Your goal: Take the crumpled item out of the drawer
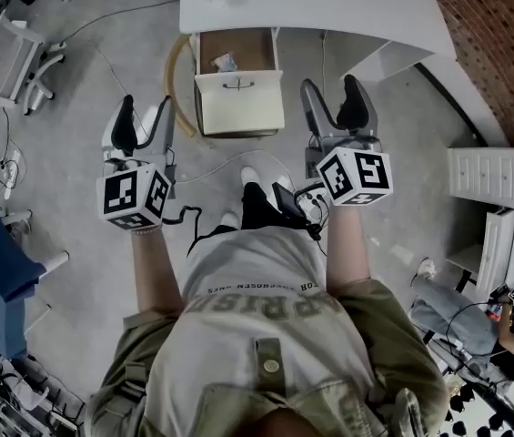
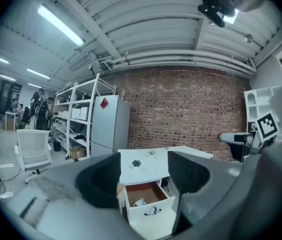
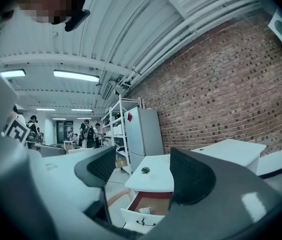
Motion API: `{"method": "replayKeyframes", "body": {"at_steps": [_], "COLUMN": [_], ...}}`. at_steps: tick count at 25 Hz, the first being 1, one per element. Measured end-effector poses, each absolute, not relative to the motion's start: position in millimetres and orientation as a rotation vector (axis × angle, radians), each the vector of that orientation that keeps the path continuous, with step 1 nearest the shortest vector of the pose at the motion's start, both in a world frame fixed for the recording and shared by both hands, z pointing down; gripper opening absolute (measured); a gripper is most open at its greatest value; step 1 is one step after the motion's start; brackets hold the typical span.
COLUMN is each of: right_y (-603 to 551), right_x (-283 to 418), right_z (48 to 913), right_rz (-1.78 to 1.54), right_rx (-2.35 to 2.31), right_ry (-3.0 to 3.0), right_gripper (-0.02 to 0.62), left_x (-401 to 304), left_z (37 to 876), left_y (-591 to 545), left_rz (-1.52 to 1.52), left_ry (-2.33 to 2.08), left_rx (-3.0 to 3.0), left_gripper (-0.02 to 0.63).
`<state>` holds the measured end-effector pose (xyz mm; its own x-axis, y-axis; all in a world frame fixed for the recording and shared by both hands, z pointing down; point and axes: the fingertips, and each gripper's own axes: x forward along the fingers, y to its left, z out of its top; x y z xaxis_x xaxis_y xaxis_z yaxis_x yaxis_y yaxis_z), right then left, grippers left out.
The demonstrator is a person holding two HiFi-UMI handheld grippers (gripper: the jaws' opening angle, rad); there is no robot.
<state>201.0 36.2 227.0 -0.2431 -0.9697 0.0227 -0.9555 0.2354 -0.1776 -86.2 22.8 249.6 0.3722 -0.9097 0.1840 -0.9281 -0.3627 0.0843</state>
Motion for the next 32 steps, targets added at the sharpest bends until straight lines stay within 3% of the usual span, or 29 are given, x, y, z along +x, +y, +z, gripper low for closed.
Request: {"method": "replayKeyframes", "body": {"at_steps": [9,32], "right_y": [-42,-162], "right_x": [214,155], "right_z": [225,360], "right_rz": [-0.237,-0.568], "right_rx": [-1.738,-1.800], "right_ry": [2.499,2.715], "right_gripper": [0.331,0.331], "left_x": [-78,-120], "left_z": [240,332], "left_y": [-25,-112], "left_rz": [0.136,0.282], "left_ry": [-1.821,-1.749], "left_rx": [2.372,2.220], "left_gripper": [0.302,0.314]}}
